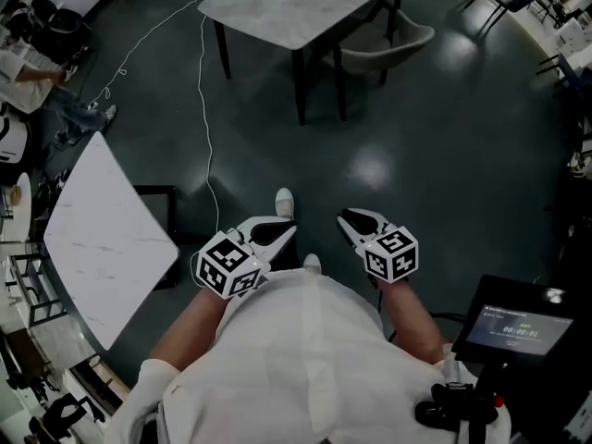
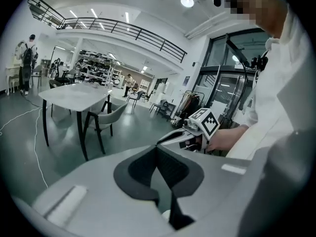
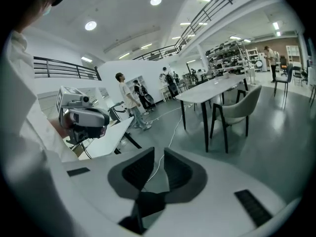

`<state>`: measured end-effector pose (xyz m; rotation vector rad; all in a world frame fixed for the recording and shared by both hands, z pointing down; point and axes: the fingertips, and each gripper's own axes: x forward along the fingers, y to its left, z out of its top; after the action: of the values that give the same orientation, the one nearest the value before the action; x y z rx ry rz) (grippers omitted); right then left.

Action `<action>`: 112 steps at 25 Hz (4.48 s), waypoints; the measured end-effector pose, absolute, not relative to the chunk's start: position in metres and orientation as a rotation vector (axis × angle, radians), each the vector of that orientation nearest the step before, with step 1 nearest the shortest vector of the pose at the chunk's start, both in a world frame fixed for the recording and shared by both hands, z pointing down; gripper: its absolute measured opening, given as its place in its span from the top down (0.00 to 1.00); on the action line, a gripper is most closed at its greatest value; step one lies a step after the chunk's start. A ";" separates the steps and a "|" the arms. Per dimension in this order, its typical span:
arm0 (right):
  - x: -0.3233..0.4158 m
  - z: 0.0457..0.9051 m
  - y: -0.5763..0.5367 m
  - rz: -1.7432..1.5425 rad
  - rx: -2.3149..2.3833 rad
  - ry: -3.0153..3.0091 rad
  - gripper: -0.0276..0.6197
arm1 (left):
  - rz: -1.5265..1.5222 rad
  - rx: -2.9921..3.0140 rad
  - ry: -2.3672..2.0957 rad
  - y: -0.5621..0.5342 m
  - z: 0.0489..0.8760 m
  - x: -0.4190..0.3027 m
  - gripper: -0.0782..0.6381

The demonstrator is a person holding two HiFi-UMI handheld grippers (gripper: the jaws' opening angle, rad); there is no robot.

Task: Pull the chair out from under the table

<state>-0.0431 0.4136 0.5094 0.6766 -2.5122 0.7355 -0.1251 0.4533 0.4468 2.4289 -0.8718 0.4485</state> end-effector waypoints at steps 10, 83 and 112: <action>-0.063 0.500 0.258 0.751 0.898 -2.437 0.91 | 0.432 2.515 -0.746 0.287 0.436 -0.163 0.88; 0.217 0.718 -0.327 1.734 1.885 -1.588 0.79 | 0.516 2.373 -1.040 -0.150 0.414 -0.106 0.88; 0.290 0.697 -0.289 1.714 1.934 -1.524 0.83 | 0.526 2.428 -0.927 -0.146 0.413 -0.101 0.88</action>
<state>0.2899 -0.2889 0.6969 1.9340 -1.5241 1.7141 -0.1008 -0.1459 0.4133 2.4280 -0.9272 0.5258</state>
